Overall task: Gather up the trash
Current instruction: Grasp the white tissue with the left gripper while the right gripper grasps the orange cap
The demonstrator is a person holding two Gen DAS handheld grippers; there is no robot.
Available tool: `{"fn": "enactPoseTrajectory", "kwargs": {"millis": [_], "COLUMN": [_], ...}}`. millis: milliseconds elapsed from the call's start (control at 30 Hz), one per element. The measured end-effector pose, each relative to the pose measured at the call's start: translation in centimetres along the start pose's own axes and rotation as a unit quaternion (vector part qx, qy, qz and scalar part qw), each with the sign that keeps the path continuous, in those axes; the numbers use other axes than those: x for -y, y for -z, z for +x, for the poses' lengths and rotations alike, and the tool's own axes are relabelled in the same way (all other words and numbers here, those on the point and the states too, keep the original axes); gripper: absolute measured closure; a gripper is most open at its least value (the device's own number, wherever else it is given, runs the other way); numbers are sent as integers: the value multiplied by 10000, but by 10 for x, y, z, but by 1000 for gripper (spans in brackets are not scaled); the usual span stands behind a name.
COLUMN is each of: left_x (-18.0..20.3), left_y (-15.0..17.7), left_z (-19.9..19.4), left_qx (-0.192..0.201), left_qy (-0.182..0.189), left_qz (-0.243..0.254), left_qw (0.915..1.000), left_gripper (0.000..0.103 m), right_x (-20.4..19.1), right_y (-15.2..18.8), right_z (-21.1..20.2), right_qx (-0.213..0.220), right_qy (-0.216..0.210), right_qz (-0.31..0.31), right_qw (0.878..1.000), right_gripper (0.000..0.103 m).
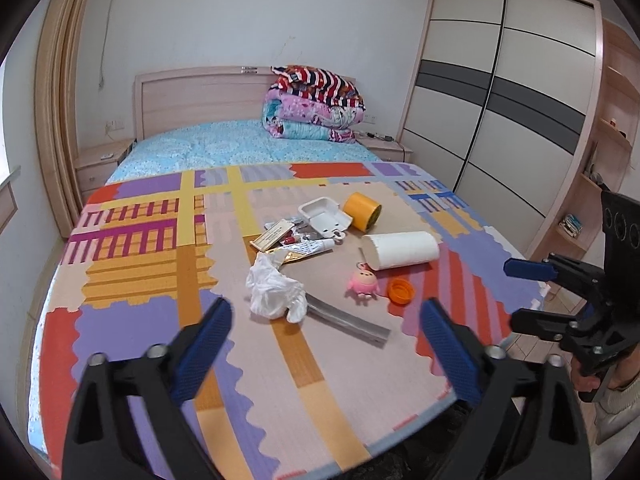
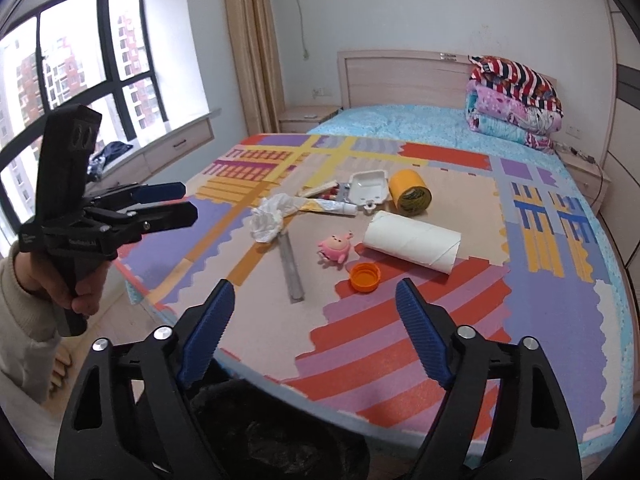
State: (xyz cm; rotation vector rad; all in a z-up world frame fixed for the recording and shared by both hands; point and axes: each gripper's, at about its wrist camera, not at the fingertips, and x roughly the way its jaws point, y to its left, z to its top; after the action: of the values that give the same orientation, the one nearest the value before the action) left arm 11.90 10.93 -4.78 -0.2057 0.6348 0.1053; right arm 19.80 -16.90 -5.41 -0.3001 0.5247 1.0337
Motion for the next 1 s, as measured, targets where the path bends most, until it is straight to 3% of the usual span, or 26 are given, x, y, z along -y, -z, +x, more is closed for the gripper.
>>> {"fn": "enactPoseTrajectory", "kwargs": {"millis": [233, 333, 600, 800, 867, 933, 1000], "left_x": [-19, -30, -51, -56, -55, -56, -58], "left_y": [-8, -10, -8, -5, -4, -4, -5], "left_z": [43, 65, 105, 113, 116, 116, 115], "left_qx": [-247, -447, -787, -902, -928, -919, -891], "left_qy": [-151, -274, -308, -182, -129, -135, -134], "left_qz": [-61, -135, -352, -582, -601, -643, -732], "left_qw": [9996, 9985, 9958, 9941, 9938, 9936, 9932], "left_gripper": [24, 32, 49, 59, 70, 73, 81], "right_x": [14, 21, 26, 31, 31, 31, 31], "right_y": [0, 1, 1, 1, 1, 1, 0], "right_z": [44, 64, 91, 102, 104, 105, 107], "right_qx": [-313, -499, -677, -761, -790, -770, -774], "right_qy": [200, 217, 367, 449, 472, 523, 549], "right_qz": [58, 107, 163, 261, 277, 250, 232], "right_qw": [9993, 9985, 9969, 9957, 9954, 9953, 9952], "right_gripper": [37, 43, 47, 50, 55, 61, 72]}}
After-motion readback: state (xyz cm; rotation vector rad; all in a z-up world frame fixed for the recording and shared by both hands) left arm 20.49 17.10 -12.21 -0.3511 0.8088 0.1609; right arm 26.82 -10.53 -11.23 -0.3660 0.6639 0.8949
